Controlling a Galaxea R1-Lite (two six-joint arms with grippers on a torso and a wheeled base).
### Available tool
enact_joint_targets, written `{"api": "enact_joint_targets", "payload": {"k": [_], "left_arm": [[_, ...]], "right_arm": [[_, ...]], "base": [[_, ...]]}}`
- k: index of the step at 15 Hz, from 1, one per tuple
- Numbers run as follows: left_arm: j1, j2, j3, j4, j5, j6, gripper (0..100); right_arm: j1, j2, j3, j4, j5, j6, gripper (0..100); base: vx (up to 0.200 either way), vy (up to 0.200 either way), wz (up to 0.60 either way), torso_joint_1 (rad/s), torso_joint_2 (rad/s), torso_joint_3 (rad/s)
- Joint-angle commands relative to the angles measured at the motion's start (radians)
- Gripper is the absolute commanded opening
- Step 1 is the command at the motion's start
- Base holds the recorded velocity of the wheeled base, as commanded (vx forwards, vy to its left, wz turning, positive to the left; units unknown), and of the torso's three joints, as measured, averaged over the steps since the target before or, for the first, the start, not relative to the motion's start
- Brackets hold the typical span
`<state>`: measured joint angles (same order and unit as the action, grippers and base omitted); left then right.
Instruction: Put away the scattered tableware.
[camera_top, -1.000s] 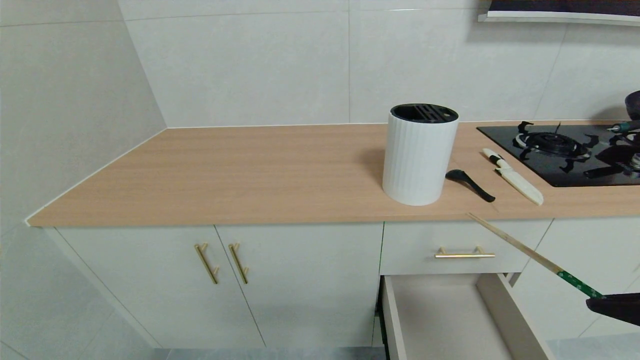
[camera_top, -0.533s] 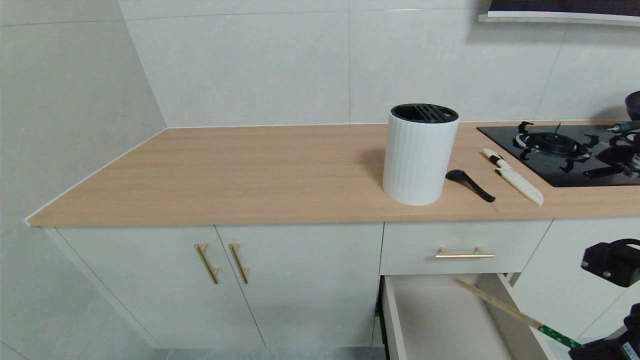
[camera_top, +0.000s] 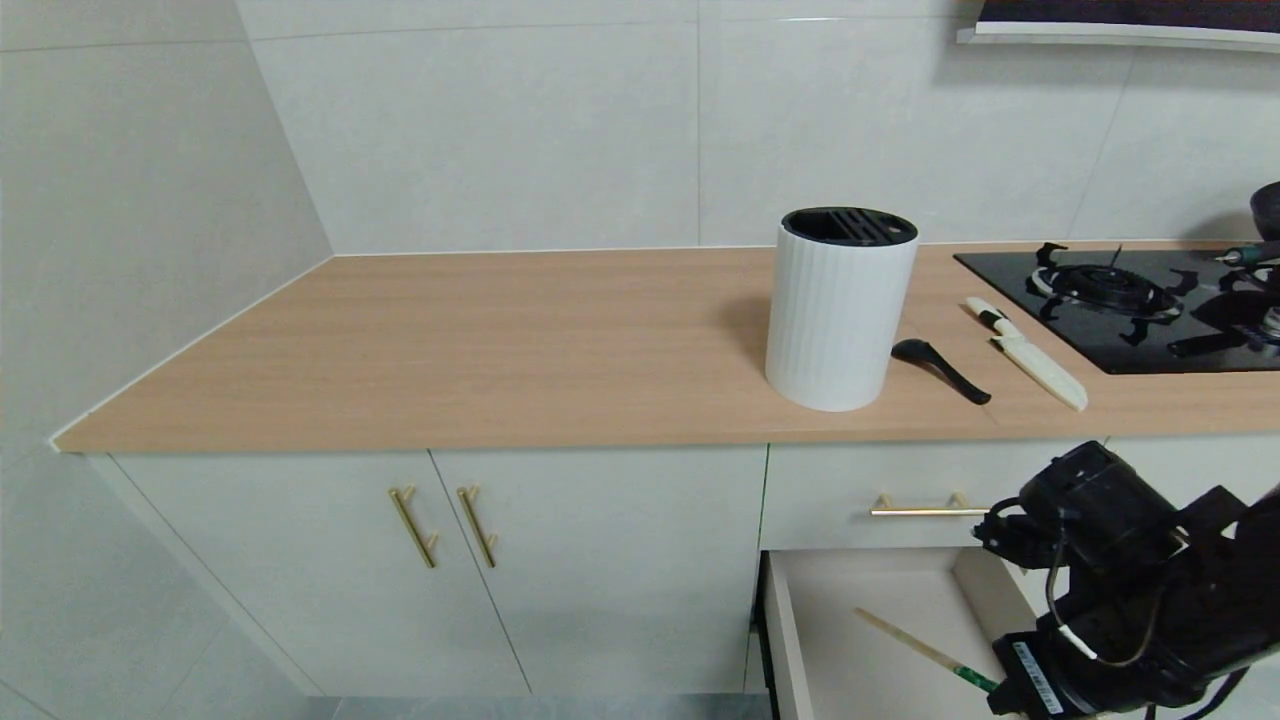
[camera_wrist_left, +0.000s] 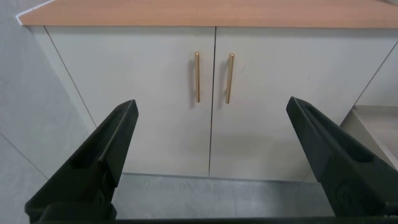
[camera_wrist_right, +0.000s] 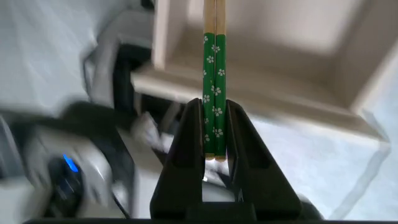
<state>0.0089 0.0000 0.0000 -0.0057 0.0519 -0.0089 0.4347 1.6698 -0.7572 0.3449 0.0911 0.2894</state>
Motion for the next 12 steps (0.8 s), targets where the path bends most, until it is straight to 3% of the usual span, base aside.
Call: {"api": "enact_joint_targets", "payload": {"k": [1,4,12], "left_arm": [[0.000,0.000,0.000,0.000,0.000,0.000,100],[0.000,0.000,0.000,0.000,0.000,0.000,100],[0.000,0.000,0.000,0.000,0.000,0.000,100]], "right_arm": [[0.007,0.099,-0.001,-0.026,-0.001,0.031,0],[0.007,0.099,-0.002,-0.086,-0.004,0.042,0],[0.007,0.110,0.001,-0.129,-0.067,0.044,0]], "base": [[0.000,0.000,0.00,0.000,0.00,0.000],[0.000,0.000,0.00,-0.032,0.08,0.048],[0.000,0.000,0.00,-0.183,0.45,0.268]]}}
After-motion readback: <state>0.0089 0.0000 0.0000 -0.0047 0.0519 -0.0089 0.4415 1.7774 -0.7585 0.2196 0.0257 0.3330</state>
